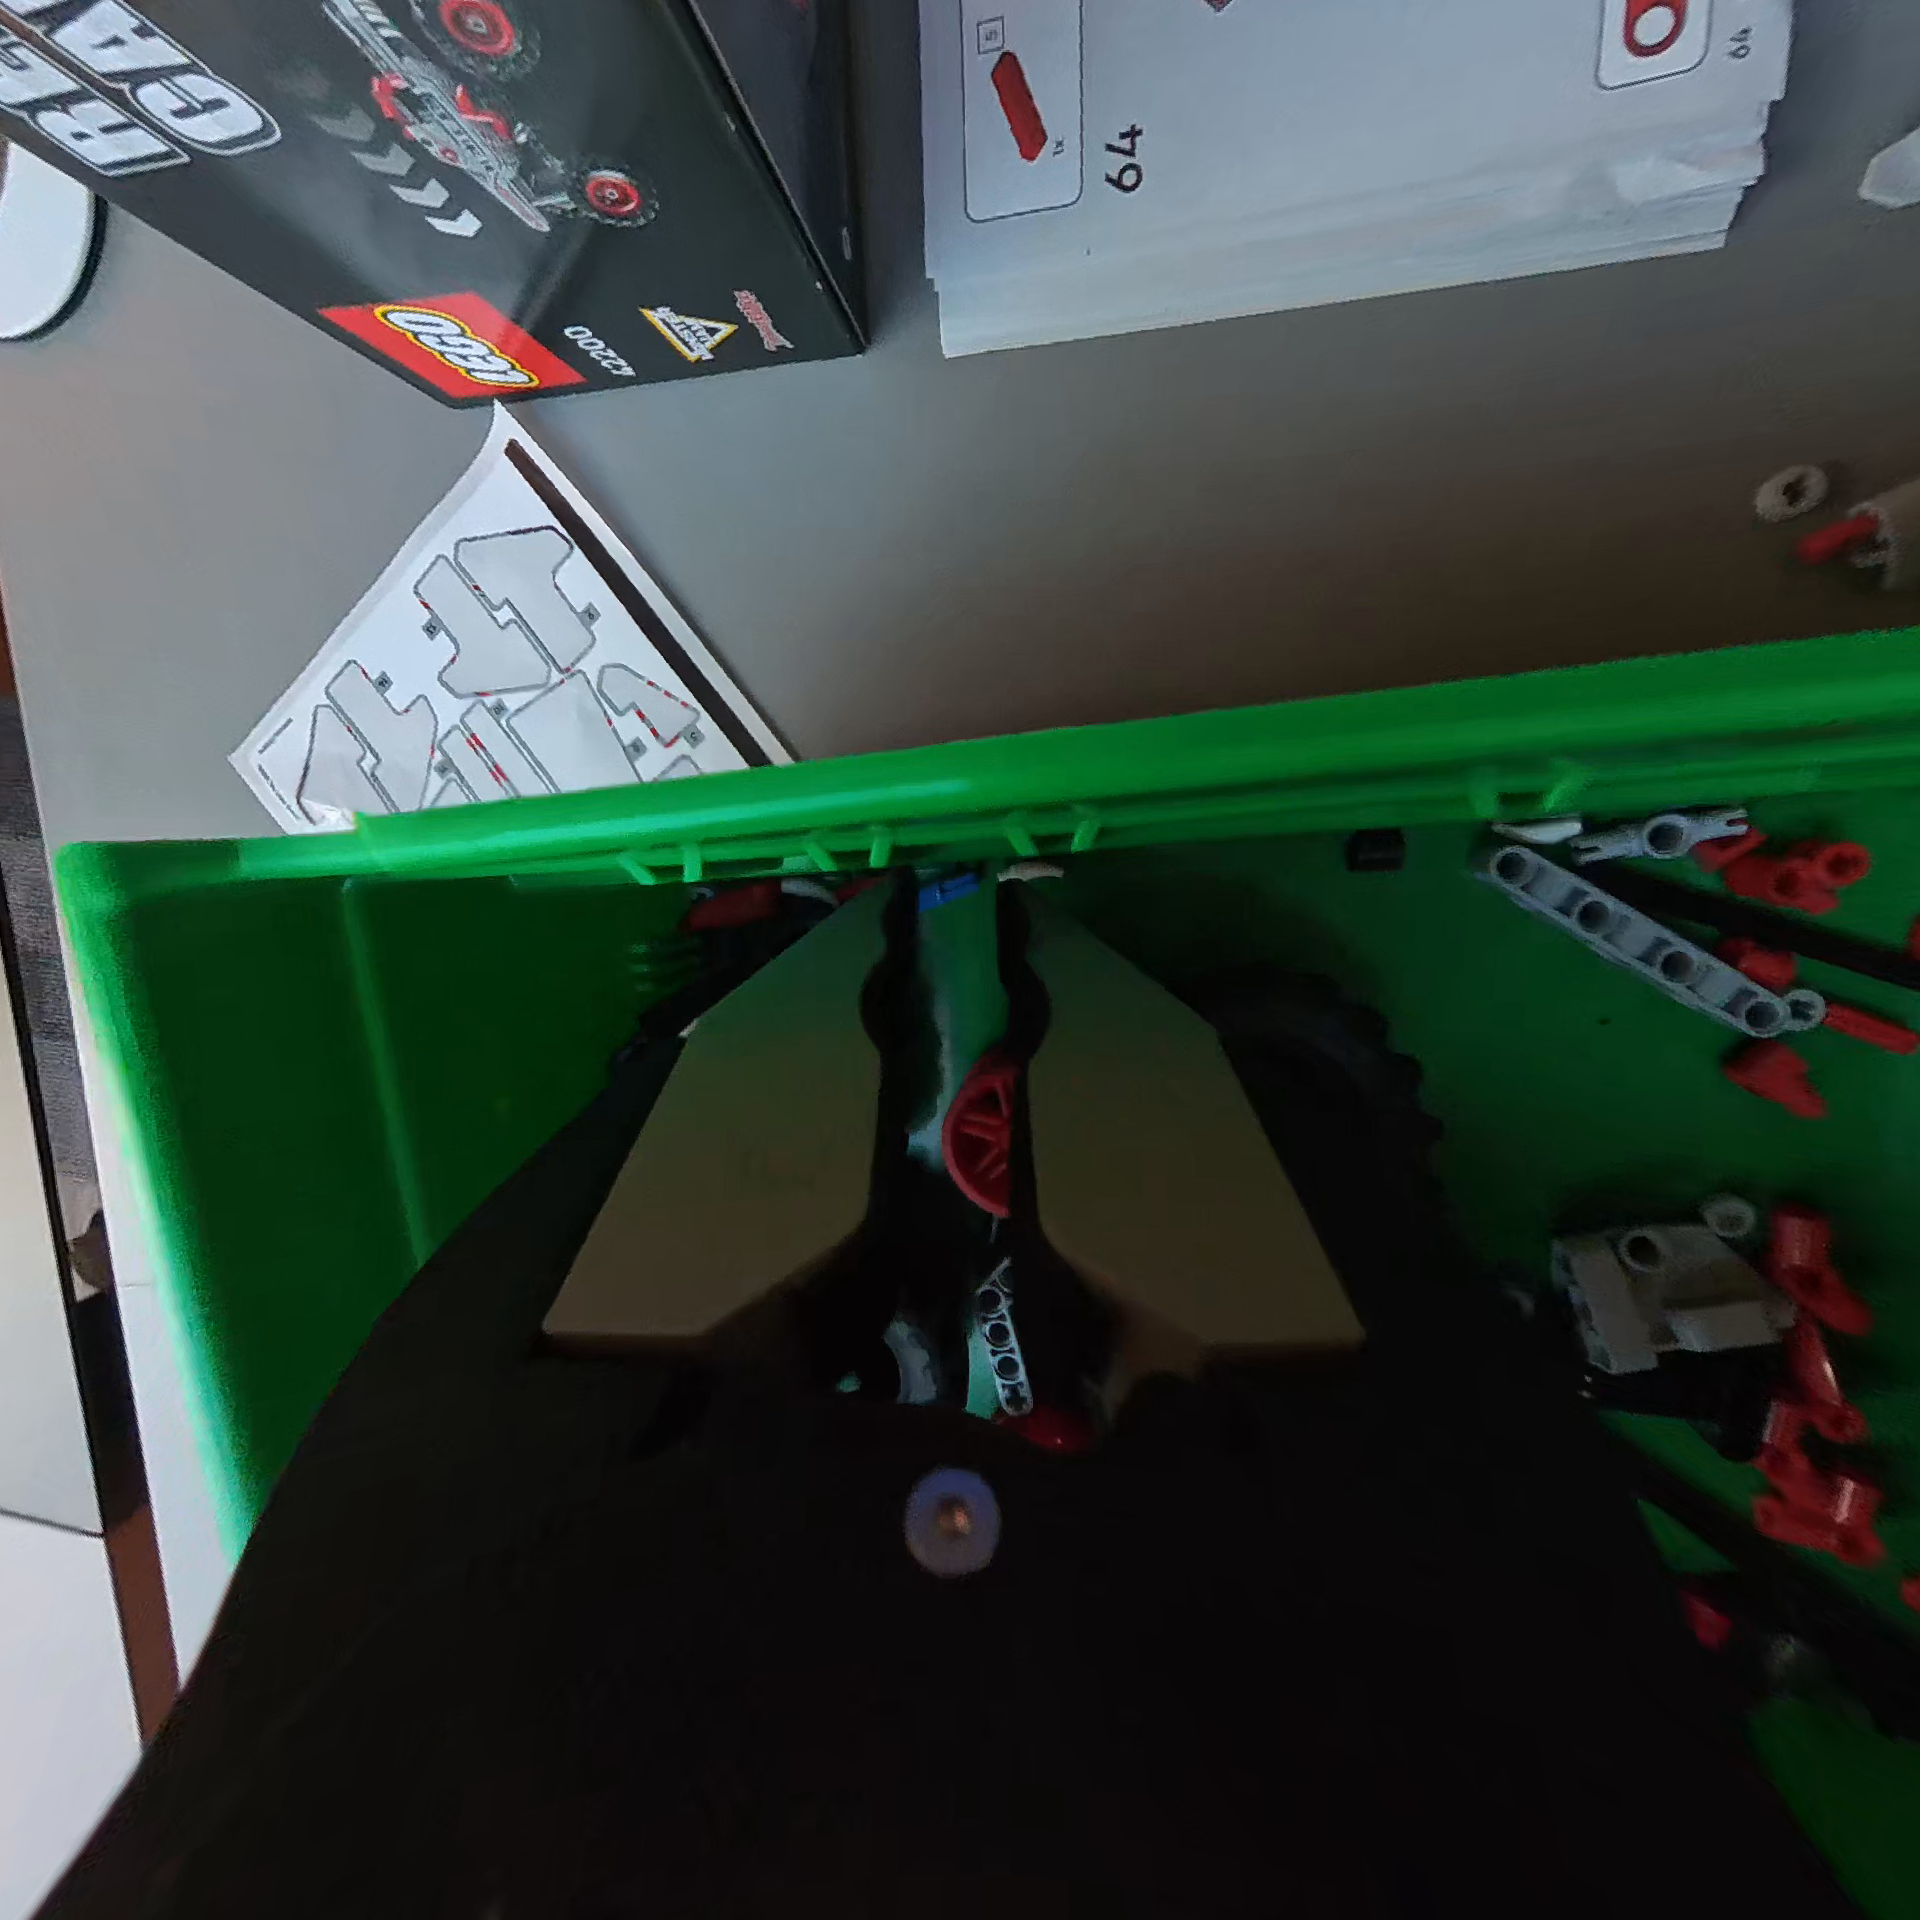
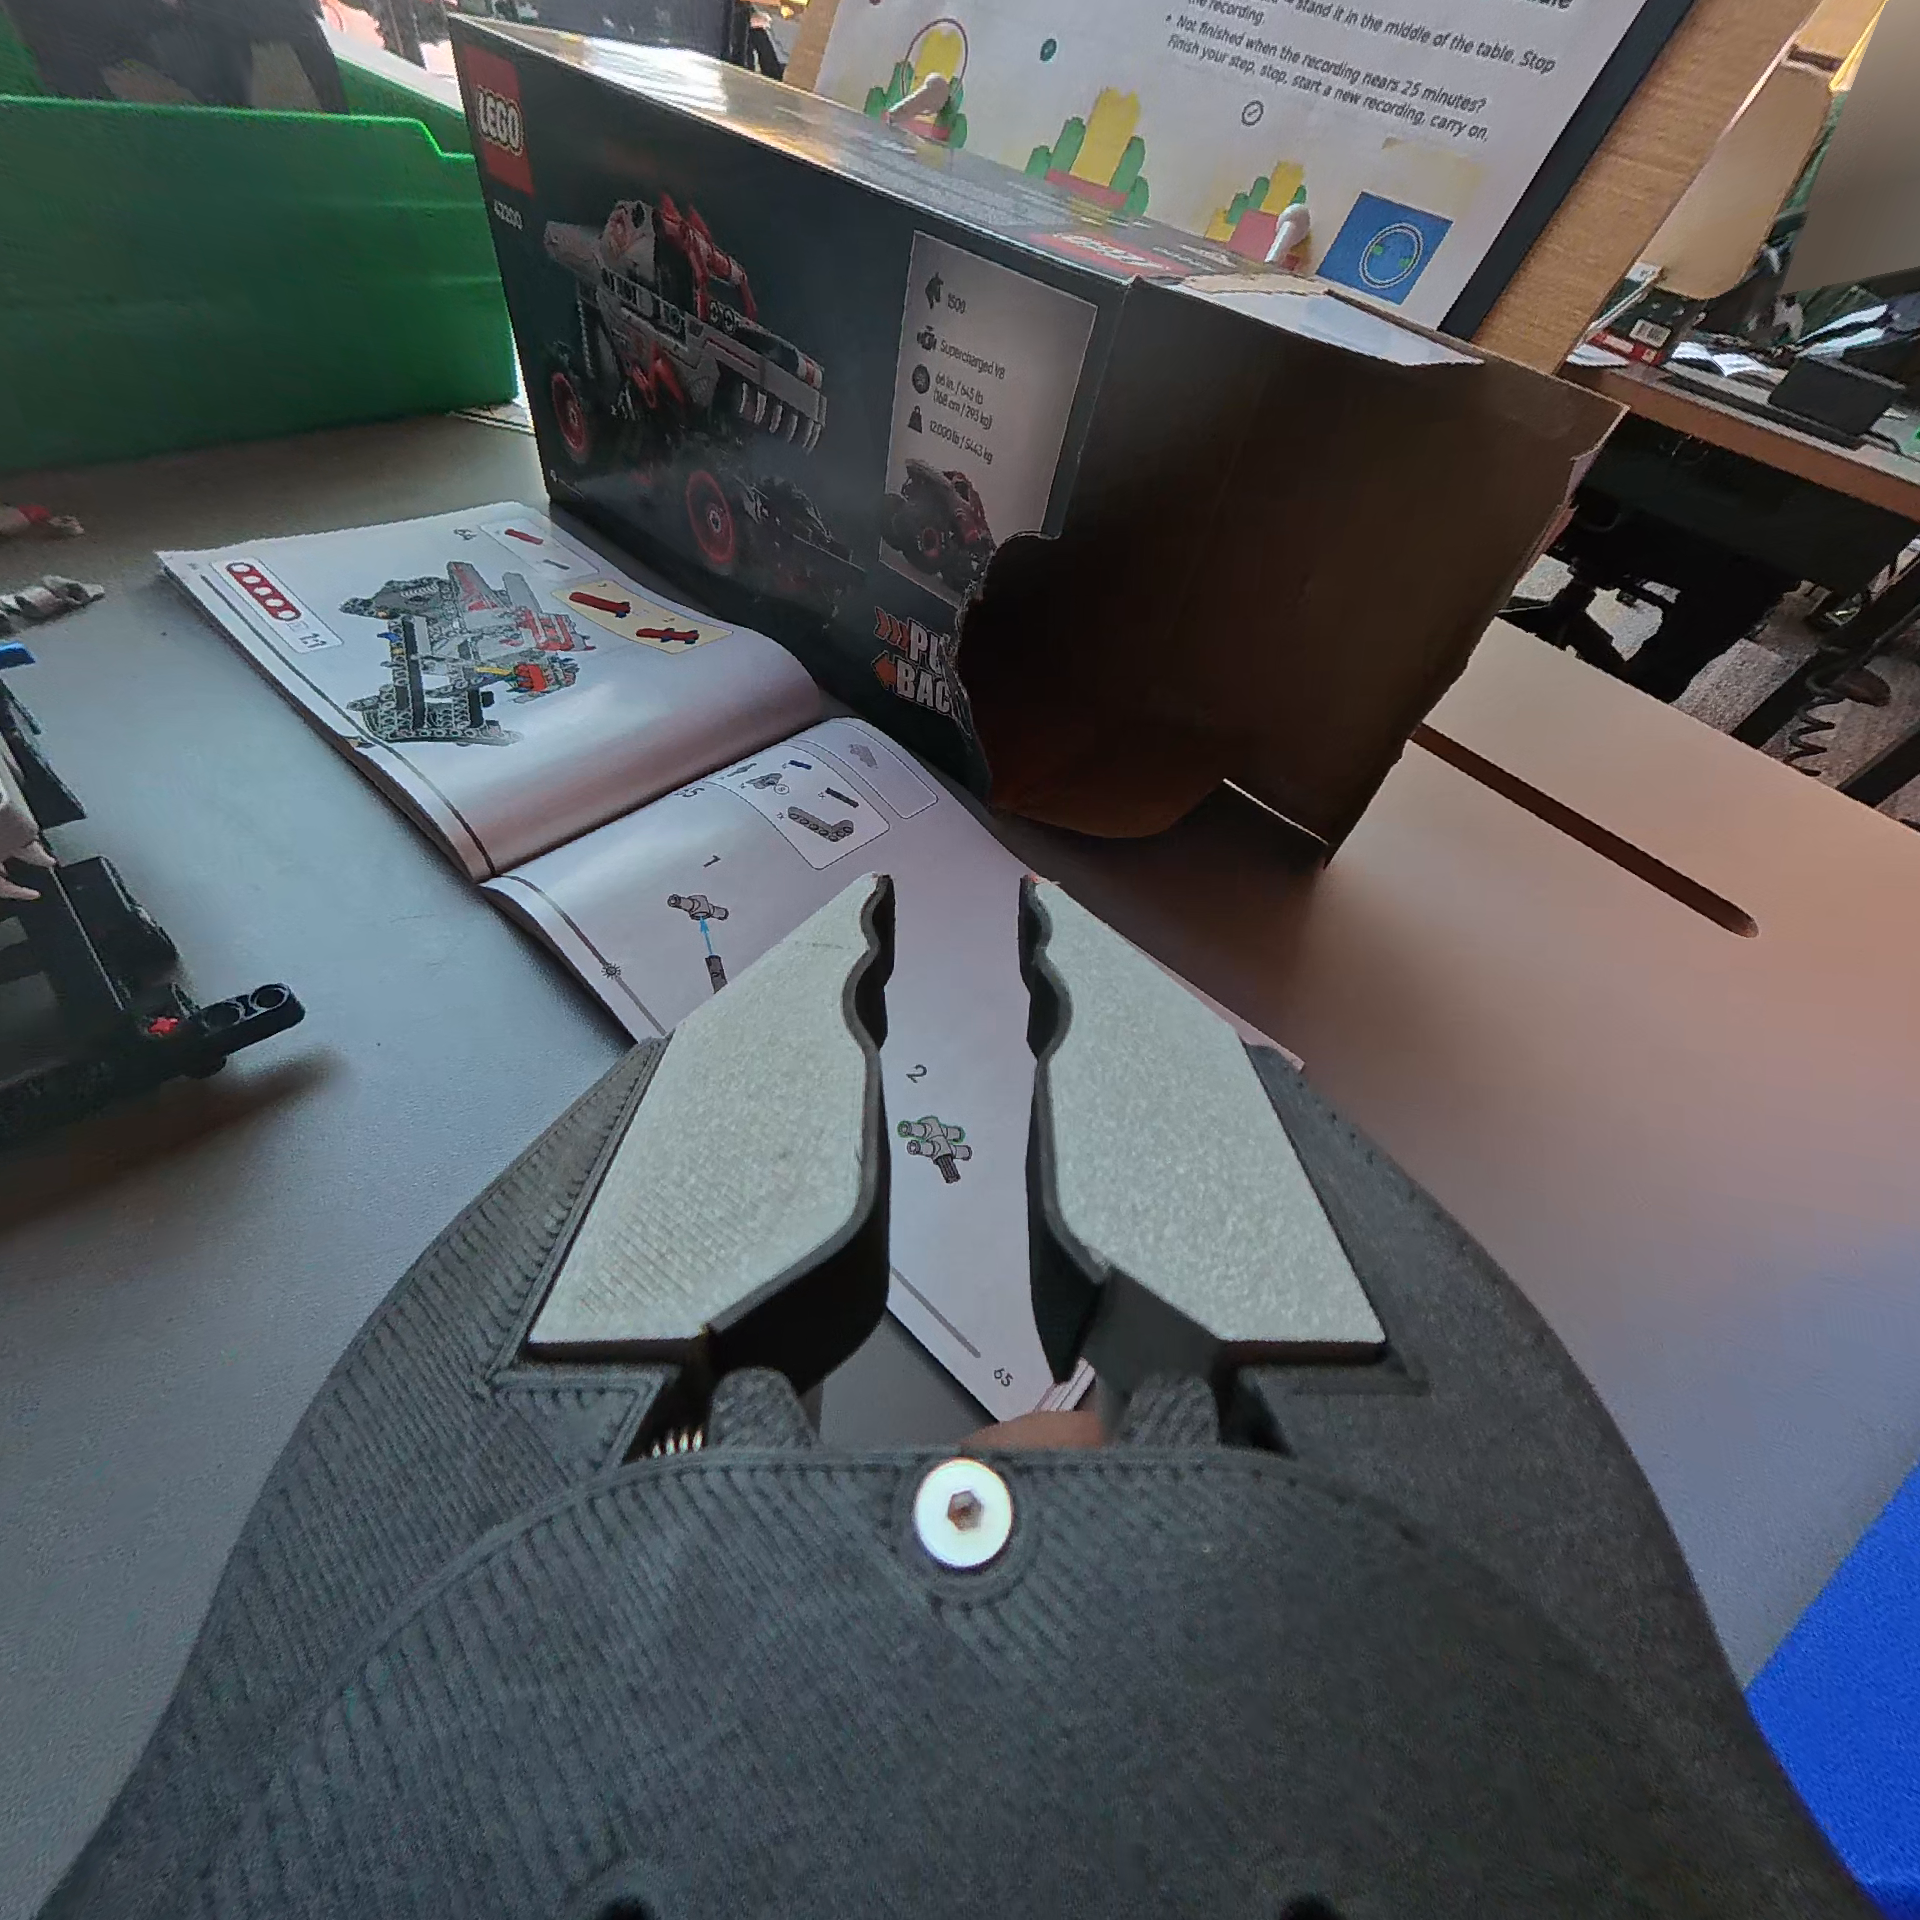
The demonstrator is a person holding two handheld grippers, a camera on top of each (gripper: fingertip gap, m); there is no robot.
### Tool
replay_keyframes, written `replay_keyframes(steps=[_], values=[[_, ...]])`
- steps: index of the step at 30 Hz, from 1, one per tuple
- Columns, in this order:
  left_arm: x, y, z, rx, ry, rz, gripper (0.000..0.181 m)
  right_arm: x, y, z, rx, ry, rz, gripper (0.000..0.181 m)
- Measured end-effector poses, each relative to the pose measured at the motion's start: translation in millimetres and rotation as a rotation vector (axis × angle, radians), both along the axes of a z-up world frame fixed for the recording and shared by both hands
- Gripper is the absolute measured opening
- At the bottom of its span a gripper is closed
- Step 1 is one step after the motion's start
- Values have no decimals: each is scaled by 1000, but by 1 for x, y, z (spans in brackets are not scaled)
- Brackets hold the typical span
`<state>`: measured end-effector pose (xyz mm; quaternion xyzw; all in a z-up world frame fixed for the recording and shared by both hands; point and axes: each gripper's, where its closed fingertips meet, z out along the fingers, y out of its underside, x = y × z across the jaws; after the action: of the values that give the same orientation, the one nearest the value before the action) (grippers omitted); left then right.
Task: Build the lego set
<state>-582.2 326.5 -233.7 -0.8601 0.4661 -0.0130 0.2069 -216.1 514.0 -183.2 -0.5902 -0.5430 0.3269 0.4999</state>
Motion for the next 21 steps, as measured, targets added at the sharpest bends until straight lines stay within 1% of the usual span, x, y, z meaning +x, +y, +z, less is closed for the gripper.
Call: replay_keyframes(steps=[4, 6, 8, 11, 16, 18, 20, 21], values=[[-5, 3, -8, -24, 27, 14, 16, 0, 0, 0, -1, -1, 0, 21], [-6, 8, -9, -16, 27, 28, 6, 0, 0, 0, 1, 1, -1, 21], [-7, 10, -8, -18, 23, 50, 0, 0, 0, 0, 2, 3, -2, 21], [-8, 1, -11, -58, 19, 26, 0, 0, 0, 0, -1, 1, -1, 21], [-10, -5, -11, -65, 19, 26, 0, 0, 0, 0, -2, 0, -1, 21], [-13, -2, -10, -46, 29, 38, 0, 0, 0, 0, 0, 0, -2, 21], [-12, 0, -7, -40, 4, 63, 1, 0, 0, 0, 3, 1, -3, 21], [-11, 0, -5, -40, -12, 75, 5, 0, 0, 0, 3, 0, -2, 21]])
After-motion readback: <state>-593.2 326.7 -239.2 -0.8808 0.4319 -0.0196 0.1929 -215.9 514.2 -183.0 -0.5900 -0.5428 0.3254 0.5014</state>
